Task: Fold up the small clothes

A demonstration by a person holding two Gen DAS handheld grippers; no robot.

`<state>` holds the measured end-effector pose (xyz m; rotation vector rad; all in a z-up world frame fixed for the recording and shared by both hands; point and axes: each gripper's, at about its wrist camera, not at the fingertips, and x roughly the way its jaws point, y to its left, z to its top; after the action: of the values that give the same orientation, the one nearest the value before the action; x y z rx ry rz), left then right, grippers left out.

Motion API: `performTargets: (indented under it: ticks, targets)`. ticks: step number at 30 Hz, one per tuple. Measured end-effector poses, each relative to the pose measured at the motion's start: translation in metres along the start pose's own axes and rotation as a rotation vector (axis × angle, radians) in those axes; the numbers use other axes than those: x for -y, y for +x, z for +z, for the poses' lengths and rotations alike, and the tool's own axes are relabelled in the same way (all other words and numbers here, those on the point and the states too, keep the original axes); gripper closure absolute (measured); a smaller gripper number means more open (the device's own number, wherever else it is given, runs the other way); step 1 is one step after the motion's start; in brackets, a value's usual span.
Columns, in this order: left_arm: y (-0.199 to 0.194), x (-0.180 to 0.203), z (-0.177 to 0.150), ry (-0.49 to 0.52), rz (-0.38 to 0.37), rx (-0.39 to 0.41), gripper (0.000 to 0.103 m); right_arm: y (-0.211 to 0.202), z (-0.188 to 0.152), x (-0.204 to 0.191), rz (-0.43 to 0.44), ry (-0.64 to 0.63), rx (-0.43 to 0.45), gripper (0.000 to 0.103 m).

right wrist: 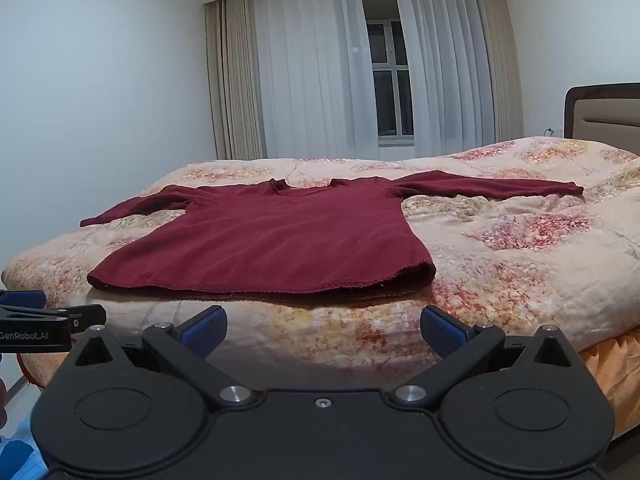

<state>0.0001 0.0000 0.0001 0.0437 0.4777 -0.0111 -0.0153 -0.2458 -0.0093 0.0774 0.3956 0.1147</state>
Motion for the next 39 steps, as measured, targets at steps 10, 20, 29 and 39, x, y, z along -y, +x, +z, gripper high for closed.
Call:
performTargets:
  ticks: [10,20,29,39]
  targets:
    - [0.0036,-0.0062,0.0035,0.0,-0.002,-0.003,0.0,-0.0003,0.0024,0.0024,0.0,0.004,0.0,0.0]
    - [-0.0005,-0.0022,0.001,0.0,0.005,0.0,0.0,-0.0009,-0.0006,0.0017,-0.002,-0.002,-0.005,0.0]
    - [-0.0006,-0.0019,-0.0002,-0.001,0.006,-0.002,0.0,0.0017,-0.0014,0.0011,-0.004,-0.003,-0.009,0.0]
    - [-0.0005,-0.0023,-0.0001,-0.001,0.005,-0.002,0.0,0.002,-0.0015,0.0011,-0.004,-0.002,-0.01,0.0]
